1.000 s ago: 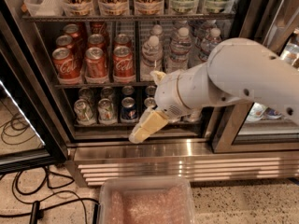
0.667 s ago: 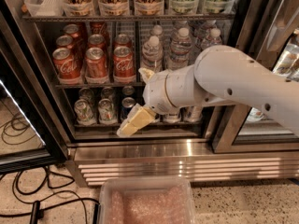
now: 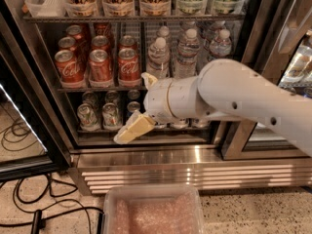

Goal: Pick coke can from middle shelf of fridge

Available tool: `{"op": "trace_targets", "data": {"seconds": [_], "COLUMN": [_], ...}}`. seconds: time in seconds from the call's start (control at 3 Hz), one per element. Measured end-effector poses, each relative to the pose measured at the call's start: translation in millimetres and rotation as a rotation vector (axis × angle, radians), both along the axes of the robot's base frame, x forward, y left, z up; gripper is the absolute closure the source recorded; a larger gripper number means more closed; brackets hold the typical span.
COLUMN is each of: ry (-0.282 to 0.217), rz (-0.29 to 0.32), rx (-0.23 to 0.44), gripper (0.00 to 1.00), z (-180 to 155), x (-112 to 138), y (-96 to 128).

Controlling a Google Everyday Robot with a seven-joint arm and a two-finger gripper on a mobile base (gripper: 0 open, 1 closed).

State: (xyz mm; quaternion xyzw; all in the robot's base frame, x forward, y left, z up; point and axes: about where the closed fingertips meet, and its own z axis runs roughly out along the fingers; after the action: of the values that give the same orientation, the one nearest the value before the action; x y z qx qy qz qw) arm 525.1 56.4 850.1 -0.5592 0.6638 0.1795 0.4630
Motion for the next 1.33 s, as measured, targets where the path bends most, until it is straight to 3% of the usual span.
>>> {"op": "trace_targets", "data": {"seconds": [0.67, 1.0, 1.33], "ry": [0.023, -0.016, -0.018], "rz": [-0.077, -0.099, -0.107], "rx": [0.204, 0.258, 0.262], "gripper": [0.0, 0.0, 0.0], "z": [-33, -32, -32], "x": [0, 16, 18], "y": [84, 102, 102]}}
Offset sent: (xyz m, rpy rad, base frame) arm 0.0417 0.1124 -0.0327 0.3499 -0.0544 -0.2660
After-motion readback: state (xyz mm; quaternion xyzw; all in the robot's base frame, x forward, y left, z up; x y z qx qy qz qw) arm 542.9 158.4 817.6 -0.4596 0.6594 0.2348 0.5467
